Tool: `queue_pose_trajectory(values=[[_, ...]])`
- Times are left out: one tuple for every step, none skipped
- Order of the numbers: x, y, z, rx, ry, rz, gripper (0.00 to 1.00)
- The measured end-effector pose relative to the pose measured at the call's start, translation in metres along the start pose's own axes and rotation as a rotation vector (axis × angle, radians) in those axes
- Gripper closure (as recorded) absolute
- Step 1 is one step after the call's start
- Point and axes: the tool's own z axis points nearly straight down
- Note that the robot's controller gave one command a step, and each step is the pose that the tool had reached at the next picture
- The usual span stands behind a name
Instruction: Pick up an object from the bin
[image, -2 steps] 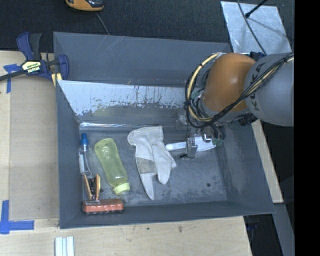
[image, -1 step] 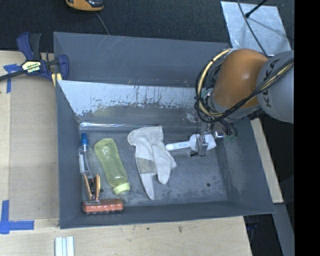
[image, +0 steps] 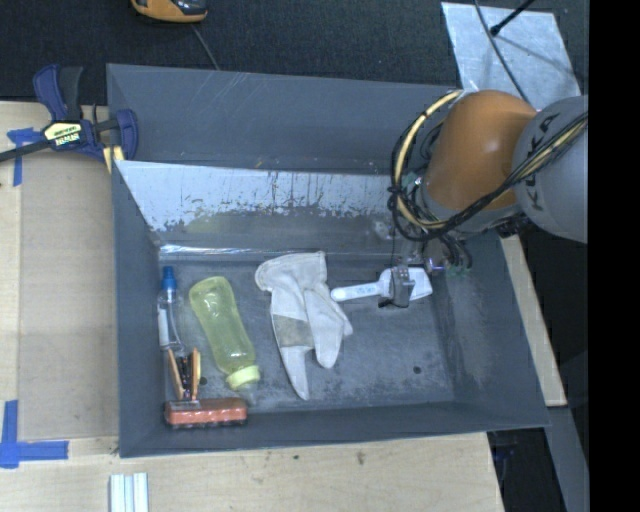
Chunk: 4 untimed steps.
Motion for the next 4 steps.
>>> queue_pose_trajectory(values=[[-0.0056,-0.0243,0.0532,-0.001,0.007,-0.114,0.00],[-0.0059,-0.0153,0.0494,0.000,0.002,0.001,1.00],[-0.0059,-0.0153,0.0494,0.000,0.002,0.002,1.00],[-0.0053,-0.0152,0.0467,0.000,0.002,0.001,1.00]])
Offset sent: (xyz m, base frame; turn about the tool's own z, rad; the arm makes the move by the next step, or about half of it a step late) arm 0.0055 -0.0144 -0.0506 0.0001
